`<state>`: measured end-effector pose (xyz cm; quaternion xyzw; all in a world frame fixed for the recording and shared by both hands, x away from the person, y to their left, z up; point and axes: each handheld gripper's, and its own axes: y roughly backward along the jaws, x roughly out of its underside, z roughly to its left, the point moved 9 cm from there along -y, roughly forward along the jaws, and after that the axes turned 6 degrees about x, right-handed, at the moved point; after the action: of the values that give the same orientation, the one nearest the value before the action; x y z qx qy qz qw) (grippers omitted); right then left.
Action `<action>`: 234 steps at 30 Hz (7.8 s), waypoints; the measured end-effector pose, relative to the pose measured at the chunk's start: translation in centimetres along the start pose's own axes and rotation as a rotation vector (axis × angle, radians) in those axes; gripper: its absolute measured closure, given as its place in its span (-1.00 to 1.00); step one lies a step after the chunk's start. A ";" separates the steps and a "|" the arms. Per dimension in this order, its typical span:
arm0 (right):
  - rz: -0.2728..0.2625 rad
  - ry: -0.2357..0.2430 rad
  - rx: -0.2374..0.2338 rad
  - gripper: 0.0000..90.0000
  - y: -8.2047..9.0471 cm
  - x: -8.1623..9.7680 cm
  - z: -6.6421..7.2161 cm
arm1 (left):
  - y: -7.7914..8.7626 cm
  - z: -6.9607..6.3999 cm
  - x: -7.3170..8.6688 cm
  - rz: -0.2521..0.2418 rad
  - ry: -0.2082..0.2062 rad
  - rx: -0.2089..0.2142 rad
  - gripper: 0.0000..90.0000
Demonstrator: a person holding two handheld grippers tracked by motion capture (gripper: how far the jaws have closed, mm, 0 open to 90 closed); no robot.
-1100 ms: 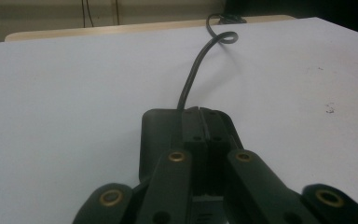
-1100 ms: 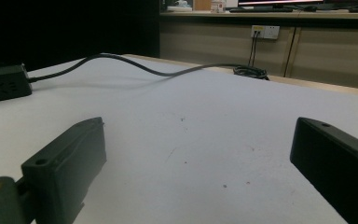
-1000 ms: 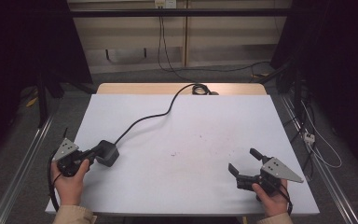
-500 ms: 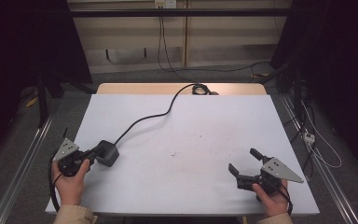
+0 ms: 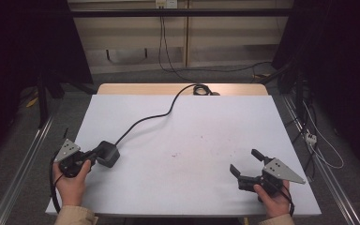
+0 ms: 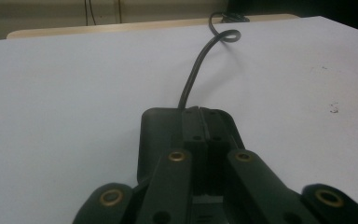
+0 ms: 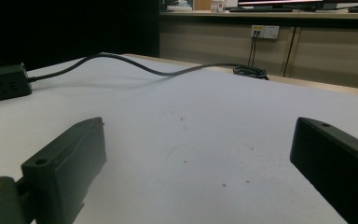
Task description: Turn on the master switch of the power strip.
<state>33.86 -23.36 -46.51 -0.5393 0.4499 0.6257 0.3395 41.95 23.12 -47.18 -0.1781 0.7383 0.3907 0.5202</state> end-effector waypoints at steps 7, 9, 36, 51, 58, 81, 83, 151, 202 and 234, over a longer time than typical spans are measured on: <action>0.001 -0.001 0.000 -0.93 0.0 0.0 0.0 | 0.0 0.0 0.1 0.001 0.001 -0.004 1.00; -0.001 -0.002 0.000 -0.93 0.0 0.0 0.0 | 0.0 0.0 0.1 0.002 -0.001 -0.005 1.00; -0.003 -0.002 0.002 -0.93 0.1 0.0 -0.1 | 0.1 -0.1 0.2 -0.007 0.004 -0.013 1.00; -0.003 -0.004 0.002 -0.93 0.1 0.0 -0.1 | 0.1 -0.2 0.2 -0.009 -0.001 -0.023 1.00; -0.003 -0.009 0.003 -0.93 0.1 0.0 -0.1 | 0.1 -0.2 0.2 -0.011 -0.001 -0.025 1.00; -0.003 -0.004 0.002 -0.93 0.1 0.0 -0.1 | 0.1 -0.2 0.2 -0.007 -0.004 -0.034 1.00; -0.003 -0.004 0.002 -0.93 0.1 0.0 -0.1 | 0.1 -0.3 0.3 -0.002 -0.005 -0.031 1.00; -0.010 0.008 -0.016 -0.93 -0.2 -0.2 0.4 | 0.0 -0.7 -0.1 0.042 -0.059 -0.057 1.00; -0.018 0.013 -0.025 -0.93 -0.5 -0.4 0.6 | 0.5 -1.2 -1.3 -0.034 0.034 -0.020 0.03; -0.001 0.005 -0.039 -0.93 -0.4 -0.2 0.7 | -0.3 -3.8 -1.6 -0.093 0.041 0.102 -0.89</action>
<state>34.02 -22.57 -46.41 -0.5474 0.4383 0.6330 0.3280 40.40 19.81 -45.31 -0.1933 0.7586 0.3244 0.5309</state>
